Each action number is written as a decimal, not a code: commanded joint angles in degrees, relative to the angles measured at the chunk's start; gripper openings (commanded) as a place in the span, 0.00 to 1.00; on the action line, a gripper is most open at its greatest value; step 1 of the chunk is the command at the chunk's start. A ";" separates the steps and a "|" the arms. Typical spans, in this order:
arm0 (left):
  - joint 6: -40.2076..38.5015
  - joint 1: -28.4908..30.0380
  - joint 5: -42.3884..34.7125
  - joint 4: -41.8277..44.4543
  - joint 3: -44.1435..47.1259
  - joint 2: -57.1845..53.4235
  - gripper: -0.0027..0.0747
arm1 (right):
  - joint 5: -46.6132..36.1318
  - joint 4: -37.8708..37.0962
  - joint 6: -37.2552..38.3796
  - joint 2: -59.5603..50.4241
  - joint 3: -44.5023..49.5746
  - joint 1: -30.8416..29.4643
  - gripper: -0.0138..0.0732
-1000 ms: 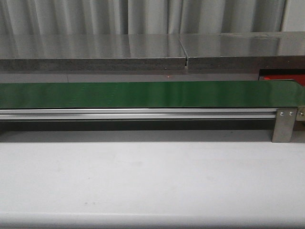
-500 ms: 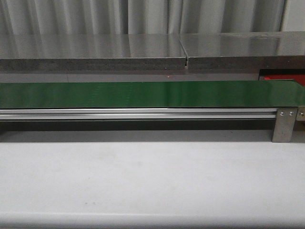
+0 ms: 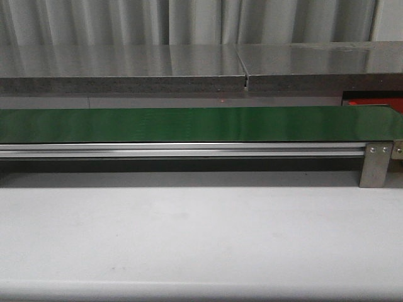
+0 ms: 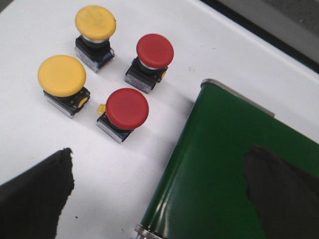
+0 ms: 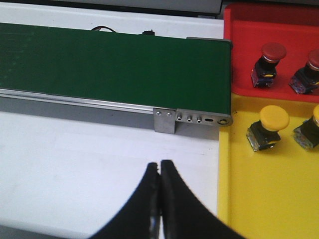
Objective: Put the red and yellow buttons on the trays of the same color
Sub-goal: 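Lower the left gripper onto another red push-button and close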
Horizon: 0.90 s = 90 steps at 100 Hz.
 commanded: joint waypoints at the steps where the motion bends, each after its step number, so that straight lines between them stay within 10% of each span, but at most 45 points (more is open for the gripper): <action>1: -0.47 0.00 -2.47 -0.75 -2.70 -0.49 0.89 | -3.33 0.74 -0.66 -0.10 -1.48 0.09 0.08; 90: 2.42 -0.58 -1.78 -1.23 -12.16 11.17 0.89 | -3.33 0.74 -0.66 -0.10 -1.48 0.09 0.08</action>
